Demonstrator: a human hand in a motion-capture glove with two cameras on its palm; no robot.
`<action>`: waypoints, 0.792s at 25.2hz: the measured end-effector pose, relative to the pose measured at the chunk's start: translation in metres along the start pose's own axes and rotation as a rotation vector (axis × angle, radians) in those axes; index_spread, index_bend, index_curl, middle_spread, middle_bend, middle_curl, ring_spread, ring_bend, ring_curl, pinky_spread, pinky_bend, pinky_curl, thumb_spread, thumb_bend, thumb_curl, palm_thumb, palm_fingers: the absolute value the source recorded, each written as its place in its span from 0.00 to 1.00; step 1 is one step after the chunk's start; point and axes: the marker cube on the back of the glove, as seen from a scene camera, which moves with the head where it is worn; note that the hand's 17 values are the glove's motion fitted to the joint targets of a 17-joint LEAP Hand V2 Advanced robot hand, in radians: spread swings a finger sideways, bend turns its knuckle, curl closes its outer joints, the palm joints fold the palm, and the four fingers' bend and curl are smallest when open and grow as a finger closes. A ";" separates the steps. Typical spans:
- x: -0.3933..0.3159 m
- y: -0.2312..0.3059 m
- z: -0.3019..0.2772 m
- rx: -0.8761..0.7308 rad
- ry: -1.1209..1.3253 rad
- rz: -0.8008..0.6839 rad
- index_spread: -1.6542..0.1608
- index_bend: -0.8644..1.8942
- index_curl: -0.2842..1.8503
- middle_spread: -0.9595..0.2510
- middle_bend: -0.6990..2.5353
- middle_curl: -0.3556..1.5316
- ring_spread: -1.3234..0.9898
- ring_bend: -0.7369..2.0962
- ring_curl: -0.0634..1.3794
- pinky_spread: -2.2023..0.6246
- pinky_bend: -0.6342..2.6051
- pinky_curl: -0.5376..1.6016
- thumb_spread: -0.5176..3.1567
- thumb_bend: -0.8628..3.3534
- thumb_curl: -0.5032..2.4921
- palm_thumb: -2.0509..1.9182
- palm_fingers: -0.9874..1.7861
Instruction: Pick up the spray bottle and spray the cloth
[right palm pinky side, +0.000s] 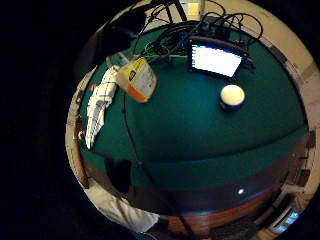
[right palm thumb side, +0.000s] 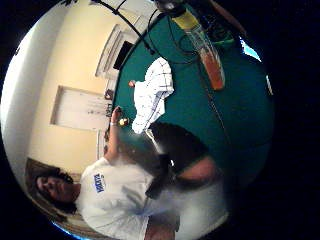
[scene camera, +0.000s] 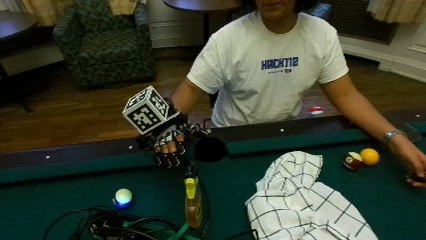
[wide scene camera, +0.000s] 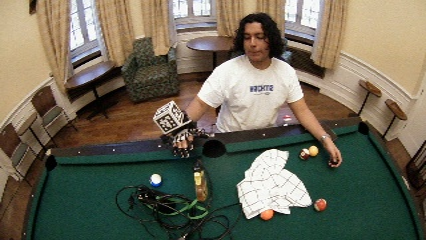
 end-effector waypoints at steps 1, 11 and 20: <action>0.000 -0.004 0.003 -0.005 -0.035 0.000 0.67 0.35 0.23 0.68 0.30 0.36 0.52 0.40 0.24 0.86 0.31 0.40 0.44 0.20 0.26 0.62 0.50; 0.005 -0.032 0.028 0.003 -0.278 0.056 0.68 0.35 0.23 0.69 0.29 0.36 0.52 0.40 0.25 0.86 0.32 0.41 0.44 0.21 0.27 0.64 0.50; 0.010 -0.059 0.037 0.215 -0.299 0.130 0.69 0.34 0.21 0.68 0.28 0.37 0.51 0.47 0.28 0.82 0.34 0.42 0.44 0.23 0.29 0.71 0.62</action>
